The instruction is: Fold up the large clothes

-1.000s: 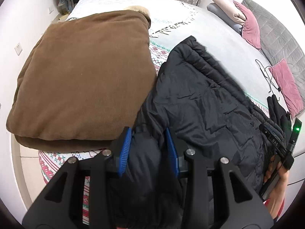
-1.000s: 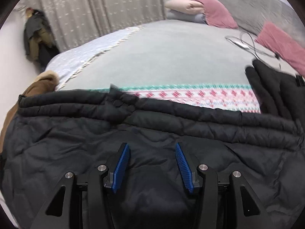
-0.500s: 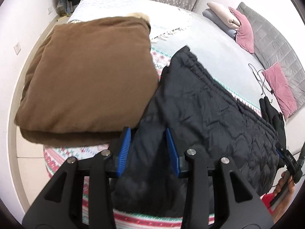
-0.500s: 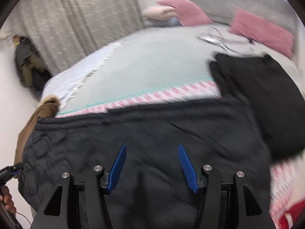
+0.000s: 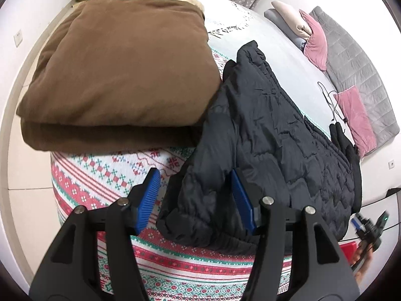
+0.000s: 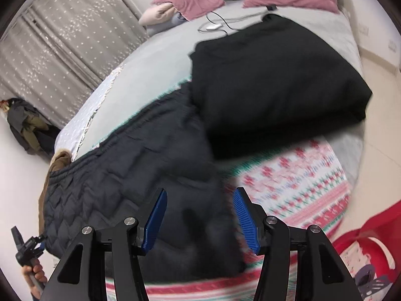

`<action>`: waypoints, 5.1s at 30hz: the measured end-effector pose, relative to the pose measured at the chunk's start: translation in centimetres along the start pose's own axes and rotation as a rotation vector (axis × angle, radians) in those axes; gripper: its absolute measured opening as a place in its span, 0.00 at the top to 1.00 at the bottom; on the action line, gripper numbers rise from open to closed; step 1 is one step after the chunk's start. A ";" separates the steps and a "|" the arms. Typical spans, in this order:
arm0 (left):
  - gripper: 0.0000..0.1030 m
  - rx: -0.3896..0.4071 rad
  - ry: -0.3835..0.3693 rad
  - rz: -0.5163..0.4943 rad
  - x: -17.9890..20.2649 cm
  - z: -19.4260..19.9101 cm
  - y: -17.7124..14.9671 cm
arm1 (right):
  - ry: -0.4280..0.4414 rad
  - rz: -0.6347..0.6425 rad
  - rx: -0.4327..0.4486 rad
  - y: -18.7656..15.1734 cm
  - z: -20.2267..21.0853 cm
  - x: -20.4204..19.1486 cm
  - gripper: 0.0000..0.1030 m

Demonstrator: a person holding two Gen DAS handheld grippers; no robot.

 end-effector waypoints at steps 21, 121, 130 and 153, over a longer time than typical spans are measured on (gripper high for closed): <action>0.85 0.108 0.194 -0.129 2.5 -0.8 -3.0 | -0.140 0.153 0.025 0.4 -3.4 -3.8 0.96; 0.68 0.047 -0.037 -0.423 19.7 -7.4 -4.7 | -0.034 0.477 -0.209 -10.4 -19.1 -27.2 0.79; 0.68 0.064 -0.015 -0.454 20.2 -7.8 -5.2 | -0.036 0.509 -0.271 -15.1 -20.6 -24.4 0.80; 0.67 0.119 0.020 -0.509 19.8 -7.2 -5.9 | 0.068 0.474 -0.267 -16.7 -16.8 -21.2 0.79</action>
Point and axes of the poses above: each gripper's, at about its wrist camera, not at the fingertips, and z roughly against the way its jaws point, x to its right, y to its top, the point moved 1 cm from there along -z, roughly the way its jaws point, and after that the axes turned 11 degrees about y, right-handed, at the moved point
